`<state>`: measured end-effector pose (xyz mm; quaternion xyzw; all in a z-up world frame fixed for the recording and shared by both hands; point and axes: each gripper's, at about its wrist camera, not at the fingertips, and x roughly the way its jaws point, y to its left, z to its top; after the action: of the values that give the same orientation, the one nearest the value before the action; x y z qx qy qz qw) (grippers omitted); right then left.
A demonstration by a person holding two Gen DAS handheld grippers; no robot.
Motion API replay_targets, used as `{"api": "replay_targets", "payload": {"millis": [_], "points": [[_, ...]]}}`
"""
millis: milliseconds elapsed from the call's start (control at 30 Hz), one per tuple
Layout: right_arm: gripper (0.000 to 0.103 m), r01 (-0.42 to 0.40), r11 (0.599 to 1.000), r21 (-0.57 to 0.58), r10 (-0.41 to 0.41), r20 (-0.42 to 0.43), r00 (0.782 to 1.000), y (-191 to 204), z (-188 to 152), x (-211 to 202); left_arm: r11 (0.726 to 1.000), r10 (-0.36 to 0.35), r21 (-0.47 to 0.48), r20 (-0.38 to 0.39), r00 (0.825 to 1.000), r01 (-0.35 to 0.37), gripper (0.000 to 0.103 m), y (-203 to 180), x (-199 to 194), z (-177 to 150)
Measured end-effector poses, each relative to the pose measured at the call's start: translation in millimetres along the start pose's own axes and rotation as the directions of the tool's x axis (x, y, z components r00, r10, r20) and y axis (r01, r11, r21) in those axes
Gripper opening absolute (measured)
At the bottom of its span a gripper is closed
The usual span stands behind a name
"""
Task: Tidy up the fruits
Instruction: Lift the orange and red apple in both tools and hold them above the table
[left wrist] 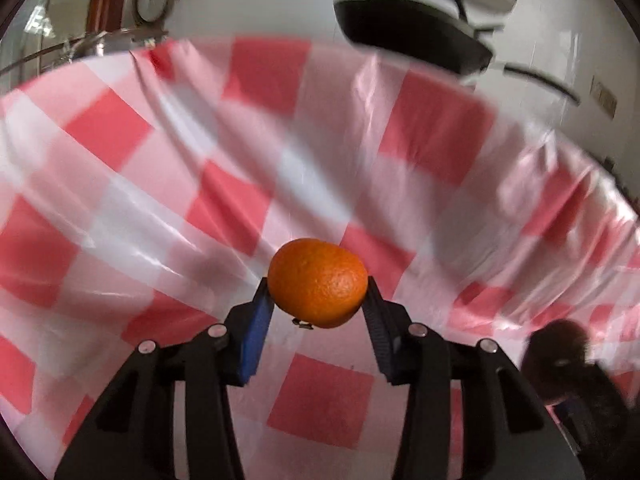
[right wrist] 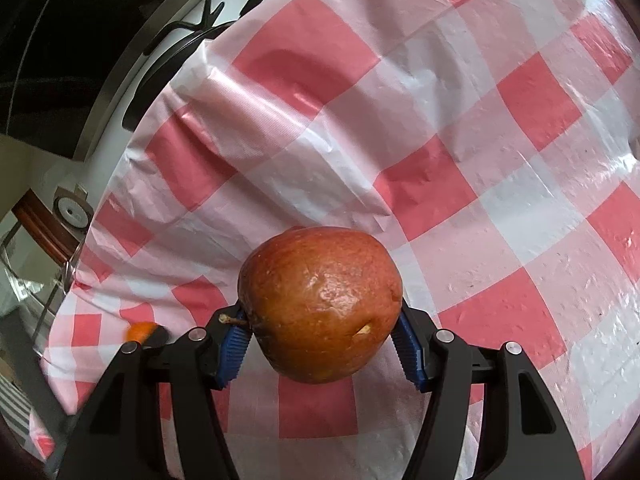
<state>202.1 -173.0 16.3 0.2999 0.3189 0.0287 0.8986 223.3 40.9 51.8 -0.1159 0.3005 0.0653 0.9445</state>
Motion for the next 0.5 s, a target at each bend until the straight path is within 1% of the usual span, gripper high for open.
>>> {"api": "replay_targets", "payload": {"millis": [67, 167, 333, 367, 500], "points": [[0.062, 0.003, 1.0, -0.015, -0.002, 0.004, 1.0, 1.2, 0.3, 0.2, 1.0, -0.015, -0.026, 0.02, 1.0, 0.015, 0.045, 1.1, -12.0, -3.3], [0.062, 0.004, 1.0, -0.023, -0.004, 0.0, 1.0, 1.6, 0.2, 1.1, 0.998, -0.016, -0.054, 0.025, 1.0, 0.018, 0.045, 11.0, -29.6, -16.0], [0.062, 0.006, 0.999, -0.048, -0.006, -0.002, 1.0, 4.8, -2.3, 0.6, 0.996, -0.01, -0.091, -0.015, 1.0, 0.009, 0.045, 30.5, -62.6, -45.5], [0.062, 0.005, 0.999, -0.054, -0.005, -0.003, 1.0, 5.5, -2.9, 0.2, 0.995, -0.005, -0.097, -0.021, 1.0, 0.003, 0.045, 39.0, -61.3, -44.5], [0.062, 0.011, 0.998, -0.064, -0.011, -0.005, 1.0, 10.9, -3.6, 4.6, 0.99, 0.005, -0.138, -0.034, 0.999, -0.01, 0.045, 62.4, -88.0, -60.5]]}}
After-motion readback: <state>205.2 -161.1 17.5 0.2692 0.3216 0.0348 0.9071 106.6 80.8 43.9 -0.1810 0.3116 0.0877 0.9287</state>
